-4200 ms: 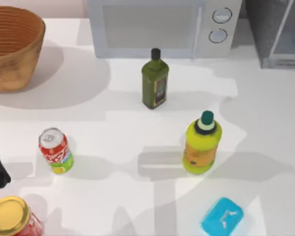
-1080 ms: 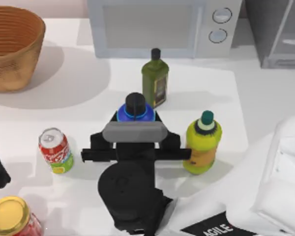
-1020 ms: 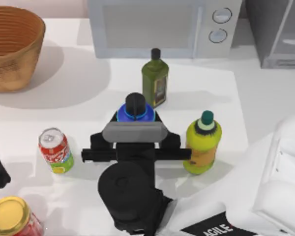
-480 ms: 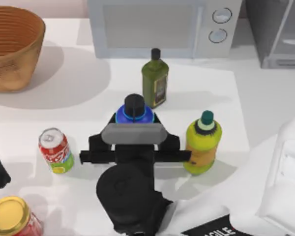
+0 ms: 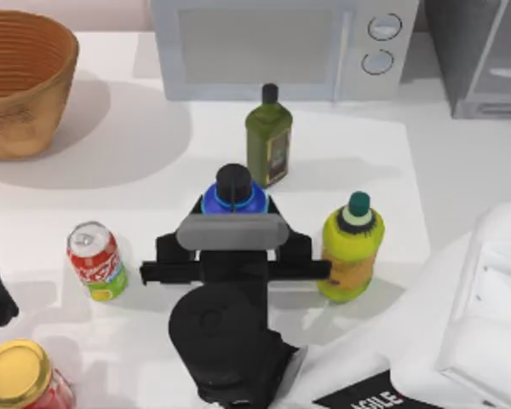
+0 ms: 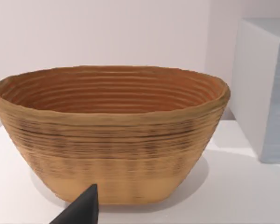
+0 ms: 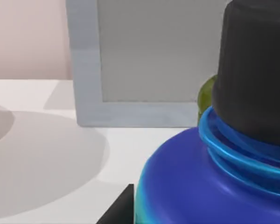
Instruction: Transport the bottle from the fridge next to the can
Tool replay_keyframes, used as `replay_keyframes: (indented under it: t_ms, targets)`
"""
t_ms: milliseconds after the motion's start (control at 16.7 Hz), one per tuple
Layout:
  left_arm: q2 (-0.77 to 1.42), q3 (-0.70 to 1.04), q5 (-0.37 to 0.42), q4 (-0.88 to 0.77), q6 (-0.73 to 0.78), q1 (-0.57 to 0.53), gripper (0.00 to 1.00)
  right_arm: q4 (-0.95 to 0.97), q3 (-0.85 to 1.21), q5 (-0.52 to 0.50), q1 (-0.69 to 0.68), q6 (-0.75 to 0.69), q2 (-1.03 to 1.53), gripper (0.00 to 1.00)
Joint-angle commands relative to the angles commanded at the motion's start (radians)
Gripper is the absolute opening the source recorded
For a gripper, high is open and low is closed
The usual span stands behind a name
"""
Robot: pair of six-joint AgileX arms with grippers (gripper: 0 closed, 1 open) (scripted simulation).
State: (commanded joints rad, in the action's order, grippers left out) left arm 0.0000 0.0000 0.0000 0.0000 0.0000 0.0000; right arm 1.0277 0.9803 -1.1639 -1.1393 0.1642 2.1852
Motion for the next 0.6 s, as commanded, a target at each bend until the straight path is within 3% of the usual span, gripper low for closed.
replay_keyframes:
  t_ms: [600]
  targets:
    - [0.0,0.0,0.0,0.0,0.0,0.0,1.0,0.0,0.0,0.0,0.0,0.0,0.0,0.98]
